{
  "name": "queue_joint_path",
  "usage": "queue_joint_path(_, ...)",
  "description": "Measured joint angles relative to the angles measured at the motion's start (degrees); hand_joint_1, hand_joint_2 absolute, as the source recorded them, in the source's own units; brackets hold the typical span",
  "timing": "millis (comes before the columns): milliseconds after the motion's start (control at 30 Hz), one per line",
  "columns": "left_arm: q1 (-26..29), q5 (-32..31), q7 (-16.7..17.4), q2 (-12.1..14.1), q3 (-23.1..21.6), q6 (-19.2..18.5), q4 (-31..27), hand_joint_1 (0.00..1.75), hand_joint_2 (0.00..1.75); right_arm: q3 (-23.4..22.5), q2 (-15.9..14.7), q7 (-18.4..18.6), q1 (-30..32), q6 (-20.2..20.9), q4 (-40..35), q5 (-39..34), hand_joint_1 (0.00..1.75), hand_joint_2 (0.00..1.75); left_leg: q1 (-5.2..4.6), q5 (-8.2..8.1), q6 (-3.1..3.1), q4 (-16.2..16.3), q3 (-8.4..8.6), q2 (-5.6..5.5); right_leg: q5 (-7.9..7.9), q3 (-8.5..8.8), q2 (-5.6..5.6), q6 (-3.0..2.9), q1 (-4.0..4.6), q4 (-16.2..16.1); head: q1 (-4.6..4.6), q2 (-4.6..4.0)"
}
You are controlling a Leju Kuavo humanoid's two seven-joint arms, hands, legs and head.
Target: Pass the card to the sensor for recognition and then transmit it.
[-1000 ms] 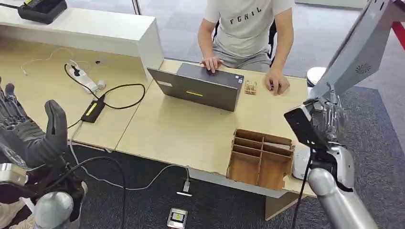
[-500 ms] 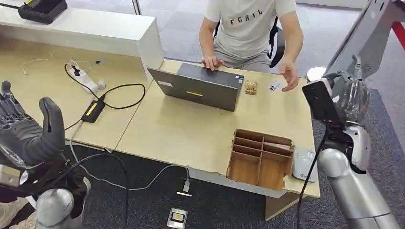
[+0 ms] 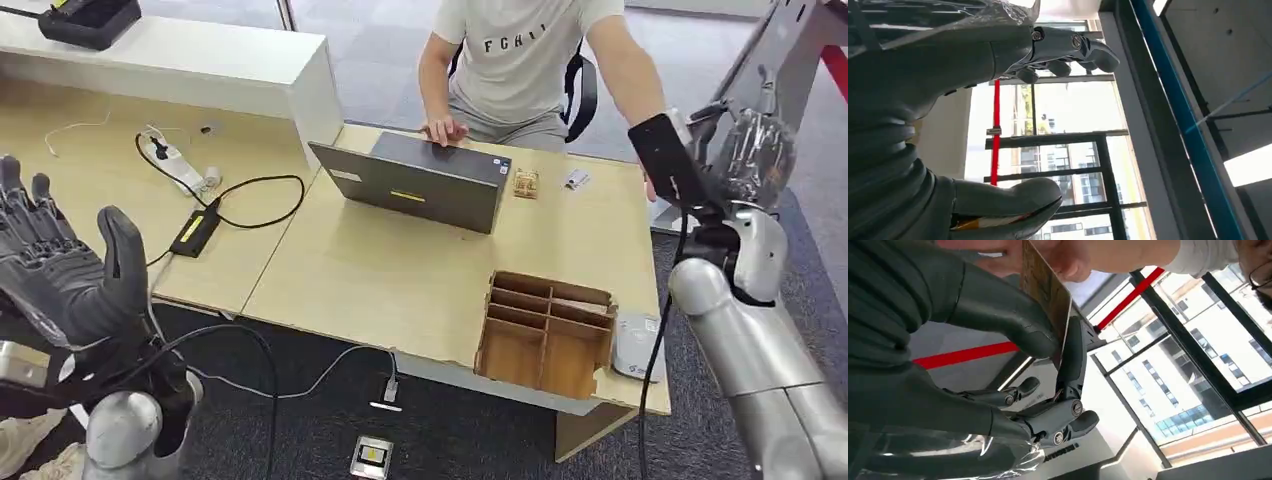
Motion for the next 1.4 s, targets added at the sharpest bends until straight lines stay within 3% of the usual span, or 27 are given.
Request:
queue_joint_path(533, 0.1, 2.4, 0.8, 0.7, -1.5, 0.0, 1.9, 0.0, 1.75, 2.2, -1.3, 2.6, -0.2, -0.3, 8.9, 2.6, 1.75, 1.75, 0.0, 0.0, 0.0, 0.0, 0.02, -0.01, 0.0, -0.04, 0.0, 0.0, -0.01, 0.0, 0.02, 0.0)
queue_joint_path(567, 0.1, 2.5, 0.8, 0.9, -1.6, 0.0, 2.1, 0.0, 1.75, 2.3, -1.7, 2.9, -0.1, -0.1, 9.2, 2.7, 1.33, 1.75, -0.01, 0.0, 0.0, 0.0, 0.02, -0.01, 0.0, -0.03, 0.01, 0.0, -0.01, 0.0, 0.02, 0.0)
queue_joint_path(600, 0.1, 2.8, 0.8, 1.0, -1.7, 0.0, 2.2, 0.0, 1.75, 2.3, -1.9, 3.2, 0.0, 0.1, 9.4, 2.8, 0.0, 1.75, -0.01, 0.0, 0.0, 0.0, 0.02, 0.0, 0.0, -0.04, 0.01, 0.0, -0.01, 0.0, 0.02, 0.0)
queue_joint_path(800, -0.5, 4.1, 0.7, 1.7, -2.8, 0.0, 3.1, 0.0, 1.75, 2.3, -4.0, 5.6, 1.3, 3.1, 9.8, 3.7, 0.0, 1.75, -0.01, 0.0, 0.0, 0.0, 0.02, 0.0, 0.0, -0.04, 0.01, 0.0, -0.01, 0.0, 0.02, 0.0)
queue_joint_path(1000, -1.2, 5.1, 0.5, 2.5, -3.4, 0.0, 4.0, 0.0, 1.75, 1.8, -6.6, 5.7, 2.9, 3.3, 6.5, 4.8, 0.0, 1.75, -0.01, 0.0, 0.0, 0.1, 0.02, 0.0, 0.0, -0.05, 0.02, 0.0, -0.01, 0.0, 0.02, 0.0)
queue_joint_path(1200, -2.0, 4.9, 0.1, 2.9, -3.8, 0.0, 4.8, 0.0, 1.75, -0.5, -9.9, 5.7, 6.7, 6.0, -6.6, 6.4, 0.0, 1.75, 0.0, -0.01, -0.01, 0.1, 0.02, -0.01, 0.0, -0.04, 0.03, 0.0, -0.01, 0.0, 0.02, 0.0)
queue_joint_path(1400, -1.1, 1.4, 0.0, 2.7, -2.9, 0.0, 4.6, 0.0, 1.75, -3.1, -12.2, 4.6, 13.7, 7.3, -25.6, 4.1, 0.0, 1.75, 0.0, -0.02, -0.01, 0.0, 0.02, -0.01, -0.01, -0.03, 0.02, 0.0, 0.0, 0.0, 0.02, 0.0)
